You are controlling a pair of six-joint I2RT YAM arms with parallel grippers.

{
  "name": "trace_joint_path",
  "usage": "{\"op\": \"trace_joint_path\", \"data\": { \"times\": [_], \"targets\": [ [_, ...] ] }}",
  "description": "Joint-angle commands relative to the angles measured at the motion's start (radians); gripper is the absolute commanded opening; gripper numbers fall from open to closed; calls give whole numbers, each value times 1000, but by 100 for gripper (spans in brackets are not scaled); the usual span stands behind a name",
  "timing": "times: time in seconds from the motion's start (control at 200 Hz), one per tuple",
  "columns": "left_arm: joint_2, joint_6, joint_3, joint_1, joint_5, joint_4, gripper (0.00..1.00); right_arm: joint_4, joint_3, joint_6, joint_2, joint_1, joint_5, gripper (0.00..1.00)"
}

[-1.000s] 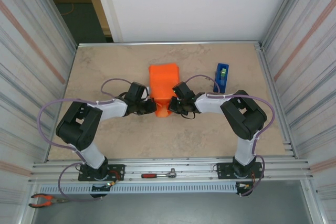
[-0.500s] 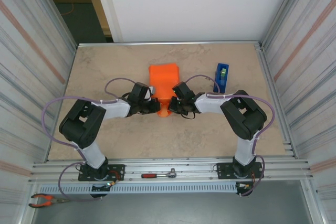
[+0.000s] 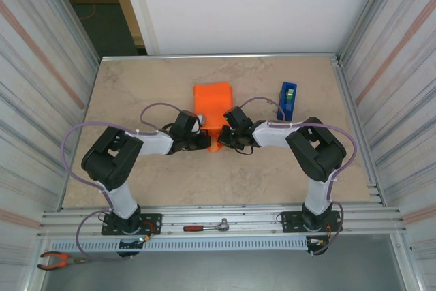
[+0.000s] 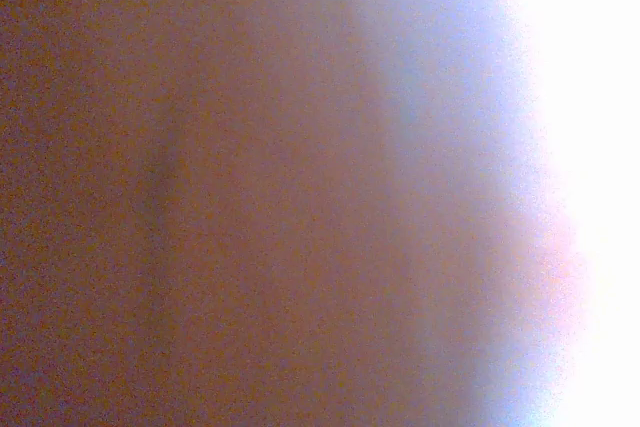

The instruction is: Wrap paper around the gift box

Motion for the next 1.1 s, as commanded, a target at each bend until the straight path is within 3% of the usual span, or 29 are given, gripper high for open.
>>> {"op": "trace_joint_path", "data": {
  "times": [0.0,0.802,1.092],
  "targets": [
    [-49,11,-18,-6,-26,-34,1,-73,14,-2,20,24,-45,0],
    [34,-7,60,-10,-43,-28,1,-58,48,-62,47,-86,-91,0],
    [-98,12,113,-4,33,-133,5,-81,87,-110,61,-143,-130,0]
  ]
}}
